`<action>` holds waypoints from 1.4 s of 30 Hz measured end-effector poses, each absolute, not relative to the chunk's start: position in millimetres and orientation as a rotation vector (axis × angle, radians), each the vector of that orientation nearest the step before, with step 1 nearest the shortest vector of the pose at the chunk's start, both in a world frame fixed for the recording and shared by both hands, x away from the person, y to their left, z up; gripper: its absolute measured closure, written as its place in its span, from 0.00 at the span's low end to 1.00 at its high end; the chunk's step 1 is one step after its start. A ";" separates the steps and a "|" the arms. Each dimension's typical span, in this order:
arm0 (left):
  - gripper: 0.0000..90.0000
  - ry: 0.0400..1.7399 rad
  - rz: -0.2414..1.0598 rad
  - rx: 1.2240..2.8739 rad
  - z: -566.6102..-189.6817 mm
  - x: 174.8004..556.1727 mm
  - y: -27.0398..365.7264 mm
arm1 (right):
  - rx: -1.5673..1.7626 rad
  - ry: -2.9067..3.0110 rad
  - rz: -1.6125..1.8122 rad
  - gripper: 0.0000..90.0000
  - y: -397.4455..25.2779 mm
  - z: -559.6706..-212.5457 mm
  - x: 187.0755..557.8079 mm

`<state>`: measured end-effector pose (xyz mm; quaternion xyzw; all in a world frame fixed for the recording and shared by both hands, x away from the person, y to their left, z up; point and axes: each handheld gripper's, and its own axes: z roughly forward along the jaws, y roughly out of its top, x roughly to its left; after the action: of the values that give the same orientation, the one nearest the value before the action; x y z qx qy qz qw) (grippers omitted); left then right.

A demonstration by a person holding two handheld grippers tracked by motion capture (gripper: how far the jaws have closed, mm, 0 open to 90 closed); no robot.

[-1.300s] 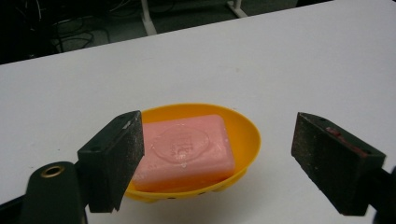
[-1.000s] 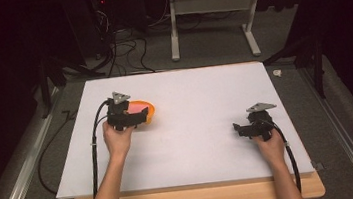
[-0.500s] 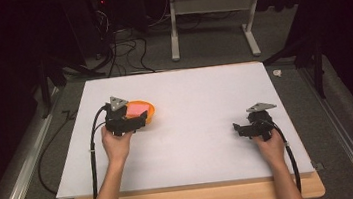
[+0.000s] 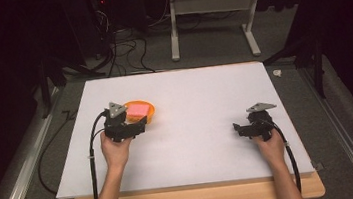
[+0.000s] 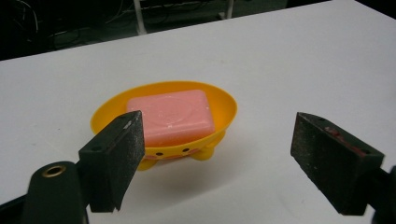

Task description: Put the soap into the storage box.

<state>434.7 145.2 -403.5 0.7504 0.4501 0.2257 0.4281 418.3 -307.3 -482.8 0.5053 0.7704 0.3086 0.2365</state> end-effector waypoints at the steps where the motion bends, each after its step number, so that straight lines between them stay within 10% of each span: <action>1: 0.20 1.125 0.565 1.870 -403.8 433.9 145.3 | 1.386 2.112 0.846 0.21 -307.3 -482.8 418.3; 42: 0.20 0.998 0.449 1.965 -419.3 404.4 114.8 | 1.386 2.112 0.846 0.21 -307.3 -482.8 418.3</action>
<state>404.4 114.8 -419.3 0.7882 0.4003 0.1799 0.4315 418.3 -307.3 -482.8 0.5055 0.7703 0.3086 0.2363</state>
